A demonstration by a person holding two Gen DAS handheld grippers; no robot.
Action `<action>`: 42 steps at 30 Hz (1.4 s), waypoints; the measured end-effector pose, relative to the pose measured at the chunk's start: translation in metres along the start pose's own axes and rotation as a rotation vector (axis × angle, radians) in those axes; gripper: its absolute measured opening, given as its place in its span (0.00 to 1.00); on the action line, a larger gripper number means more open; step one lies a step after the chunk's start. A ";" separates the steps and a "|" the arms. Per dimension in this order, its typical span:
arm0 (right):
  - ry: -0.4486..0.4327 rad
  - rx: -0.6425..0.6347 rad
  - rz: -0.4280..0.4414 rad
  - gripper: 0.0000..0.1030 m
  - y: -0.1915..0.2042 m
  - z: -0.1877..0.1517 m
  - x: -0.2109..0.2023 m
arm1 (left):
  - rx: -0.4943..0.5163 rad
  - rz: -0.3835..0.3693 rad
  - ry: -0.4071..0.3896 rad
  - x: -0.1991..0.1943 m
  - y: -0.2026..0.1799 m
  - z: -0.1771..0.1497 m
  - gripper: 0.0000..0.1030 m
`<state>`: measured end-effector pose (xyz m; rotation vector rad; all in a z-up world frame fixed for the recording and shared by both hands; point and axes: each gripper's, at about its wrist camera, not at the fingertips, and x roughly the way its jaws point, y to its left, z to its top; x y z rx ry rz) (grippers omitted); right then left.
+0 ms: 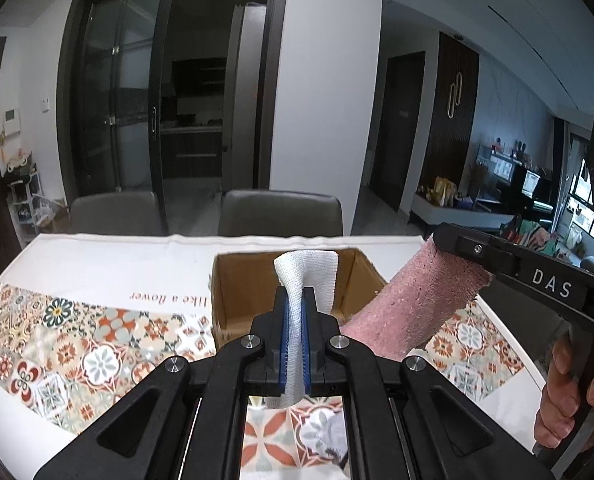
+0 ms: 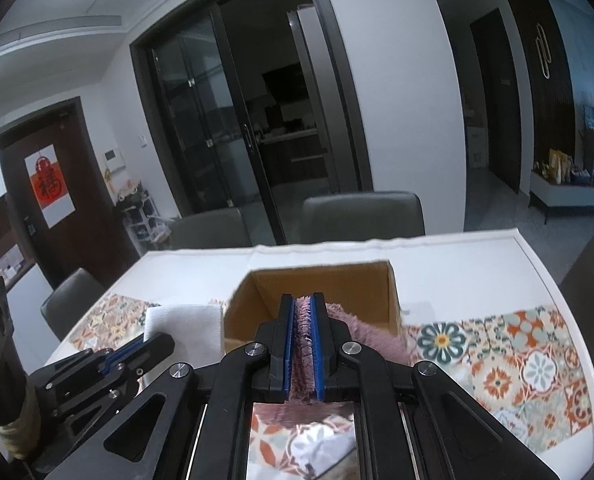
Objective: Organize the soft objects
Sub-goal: 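Lift the white cloth and pink towel and carry both over the box, then open both tools to drop the cloth and towel into the box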
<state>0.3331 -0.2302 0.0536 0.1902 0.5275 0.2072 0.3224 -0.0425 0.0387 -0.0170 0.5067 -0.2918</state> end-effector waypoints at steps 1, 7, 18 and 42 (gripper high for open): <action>-0.007 -0.003 0.003 0.09 0.001 0.003 0.000 | -0.002 -0.001 -0.006 0.001 0.001 0.003 0.07; -0.043 -0.031 0.021 0.09 0.010 0.023 0.003 | 0.001 0.001 -0.027 0.009 0.007 0.018 0.07; -0.045 -0.052 0.039 0.09 0.009 0.047 0.032 | 0.016 0.007 -0.015 0.044 0.017 0.040 0.07; 0.180 -0.072 0.024 0.09 -0.011 0.039 0.150 | 0.035 -0.006 0.215 0.166 0.036 0.022 0.07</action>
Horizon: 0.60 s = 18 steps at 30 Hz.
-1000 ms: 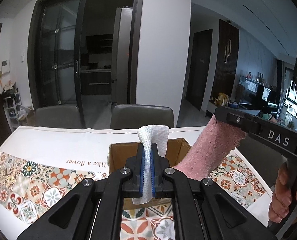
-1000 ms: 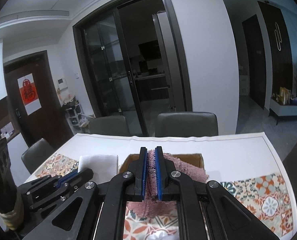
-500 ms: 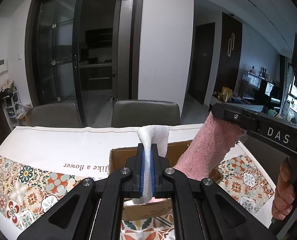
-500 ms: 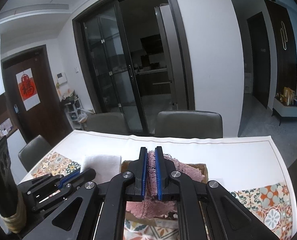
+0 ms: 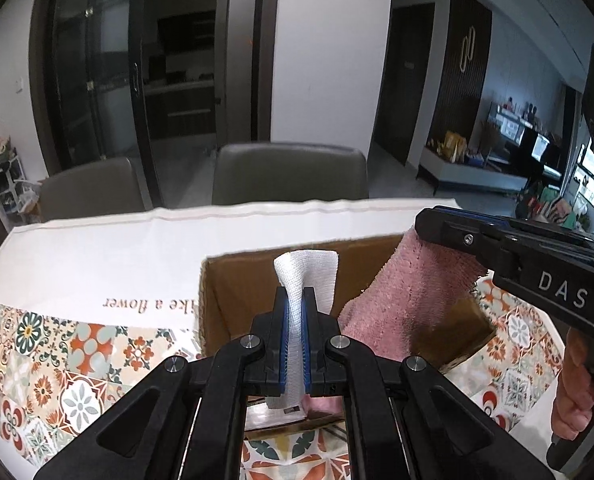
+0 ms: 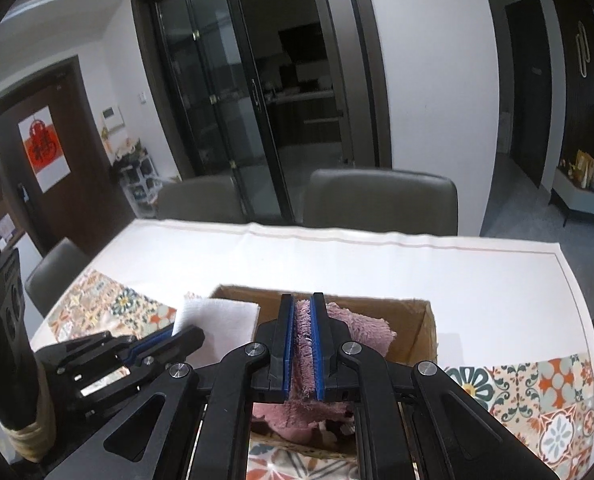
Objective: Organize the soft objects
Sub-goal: 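Open both tools to drop the cloth and towel into the box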
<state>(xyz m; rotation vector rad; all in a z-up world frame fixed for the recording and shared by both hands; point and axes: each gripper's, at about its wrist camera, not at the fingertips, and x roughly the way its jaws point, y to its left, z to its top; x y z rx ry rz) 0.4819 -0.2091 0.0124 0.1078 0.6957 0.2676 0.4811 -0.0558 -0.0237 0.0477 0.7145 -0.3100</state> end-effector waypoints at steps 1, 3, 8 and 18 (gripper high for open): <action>0.012 -0.001 -0.005 0.09 -0.001 -0.001 0.004 | 0.002 -0.001 0.010 0.004 0.000 -0.001 0.07; 0.034 0.002 -0.010 0.09 -0.003 -0.005 0.011 | 0.011 -0.004 0.035 0.012 -0.002 -0.003 0.08; 0.097 0.014 -0.019 0.10 -0.013 -0.014 0.029 | 0.025 -0.006 0.075 0.024 -0.006 -0.008 0.22; 0.104 0.040 -0.054 0.29 -0.024 -0.018 0.029 | 0.028 0.024 0.054 0.011 -0.005 -0.008 0.42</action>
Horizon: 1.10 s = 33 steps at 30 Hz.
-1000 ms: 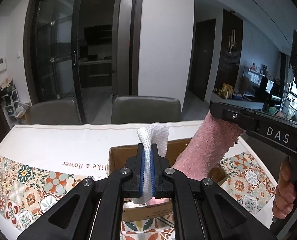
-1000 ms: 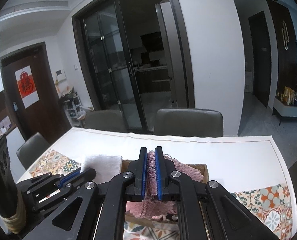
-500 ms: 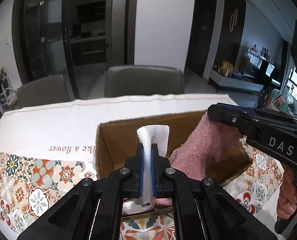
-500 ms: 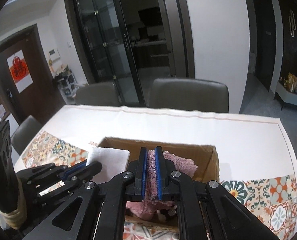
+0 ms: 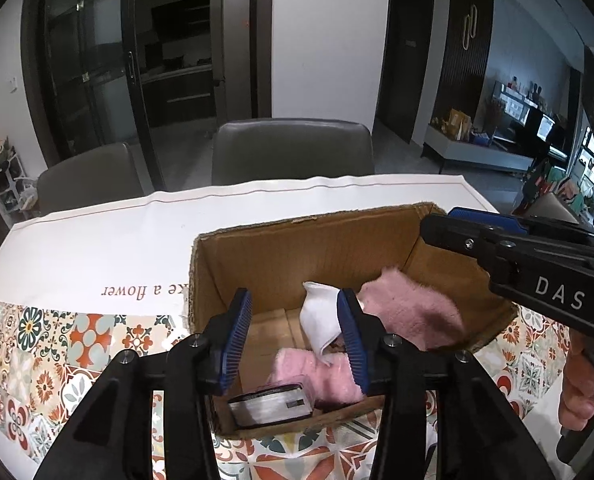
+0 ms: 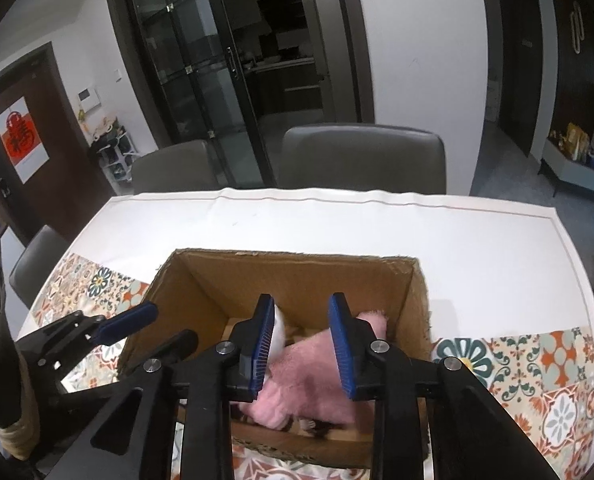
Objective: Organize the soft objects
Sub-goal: 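Open both tools to drop the cloth and towel into the box, then move both tools back toward the white cloth and patterned pouch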
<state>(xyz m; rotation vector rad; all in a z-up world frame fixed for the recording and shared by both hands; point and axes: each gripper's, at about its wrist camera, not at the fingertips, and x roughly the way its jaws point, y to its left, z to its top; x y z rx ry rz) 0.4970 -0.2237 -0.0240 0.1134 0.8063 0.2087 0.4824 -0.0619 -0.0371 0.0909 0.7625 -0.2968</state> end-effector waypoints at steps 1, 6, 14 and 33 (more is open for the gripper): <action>-0.004 -0.001 -0.004 0.29 0.000 0.000 -0.003 | 0.001 0.001 -0.006 -0.003 0.000 0.000 0.42; -0.030 0.005 -0.017 0.32 0.003 -0.004 -0.022 | 0.034 0.026 -0.053 -0.025 -0.006 -0.003 0.42; -0.084 0.038 -0.038 0.33 0.007 -0.020 -0.062 | 0.056 -0.002 -0.099 -0.061 -0.018 -0.018 0.43; -0.067 0.177 -0.119 0.34 0.005 -0.098 -0.113 | 0.129 -0.136 -0.036 -0.087 -0.045 -0.077 0.43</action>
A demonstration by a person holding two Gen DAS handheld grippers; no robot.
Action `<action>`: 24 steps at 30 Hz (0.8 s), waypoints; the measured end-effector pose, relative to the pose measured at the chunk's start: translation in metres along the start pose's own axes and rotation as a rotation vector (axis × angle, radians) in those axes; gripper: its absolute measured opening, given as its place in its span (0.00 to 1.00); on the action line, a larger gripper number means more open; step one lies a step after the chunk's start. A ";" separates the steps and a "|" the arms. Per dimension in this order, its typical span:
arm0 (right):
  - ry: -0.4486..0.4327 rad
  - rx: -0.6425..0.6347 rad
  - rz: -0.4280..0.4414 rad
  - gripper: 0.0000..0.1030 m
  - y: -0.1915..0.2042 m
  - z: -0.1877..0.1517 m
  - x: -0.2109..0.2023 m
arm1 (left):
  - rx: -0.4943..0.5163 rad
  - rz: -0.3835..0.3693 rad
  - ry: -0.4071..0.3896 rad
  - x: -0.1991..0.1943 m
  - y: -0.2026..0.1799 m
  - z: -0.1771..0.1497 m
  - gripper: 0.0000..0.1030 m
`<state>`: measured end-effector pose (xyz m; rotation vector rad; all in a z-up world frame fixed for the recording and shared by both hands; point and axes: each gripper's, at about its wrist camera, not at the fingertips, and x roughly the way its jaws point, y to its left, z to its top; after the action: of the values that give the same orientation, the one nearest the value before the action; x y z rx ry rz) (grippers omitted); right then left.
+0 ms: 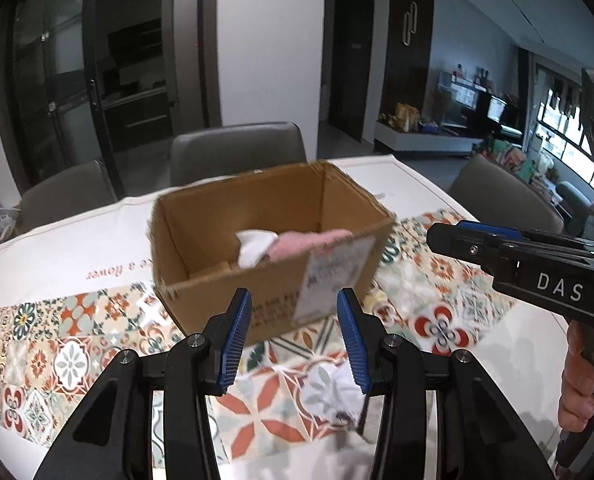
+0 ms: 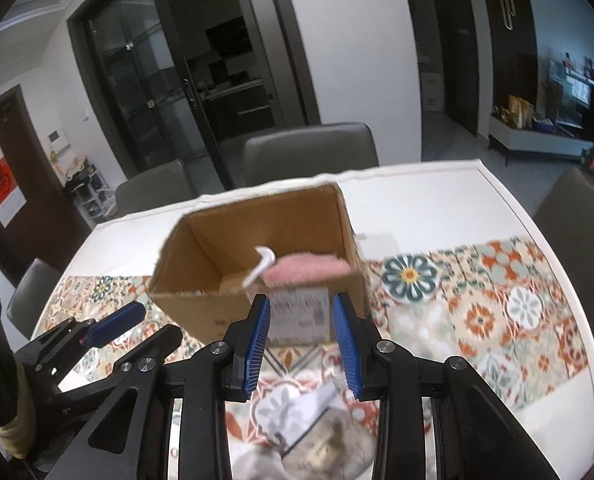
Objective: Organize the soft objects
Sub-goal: 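Move both tools back toward the white cloth and patterned pouch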
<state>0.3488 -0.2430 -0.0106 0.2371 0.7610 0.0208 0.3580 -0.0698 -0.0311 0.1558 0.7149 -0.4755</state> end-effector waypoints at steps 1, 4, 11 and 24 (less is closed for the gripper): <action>0.004 0.011 -0.005 0.34 -0.002 -0.004 -0.001 | 0.005 -0.008 0.005 0.000 -0.001 -0.003 0.43; 0.020 0.045 -0.023 0.34 -0.007 -0.018 -0.003 | 0.017 -0.025 0.028 0.003 -0.004 -0.010 0.43; 0.076 0.123 -0.068 0.34 -0.018 -0.050 -0.001 | 0.035 -0.075 0.086 0.013 -0.008 -0.032 0.42; 0.164 0.218 -0.124 0.34 -0.031 -0.096 0.015 | 0.075 -0.138 0.190 0.048 -0.016 -0.060 0.42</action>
<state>0.2916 -0.2515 -0.0946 0.3988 0.9409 -0.1622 0.3465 -0.0841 -0.1073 0.2249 0.8978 -0.6257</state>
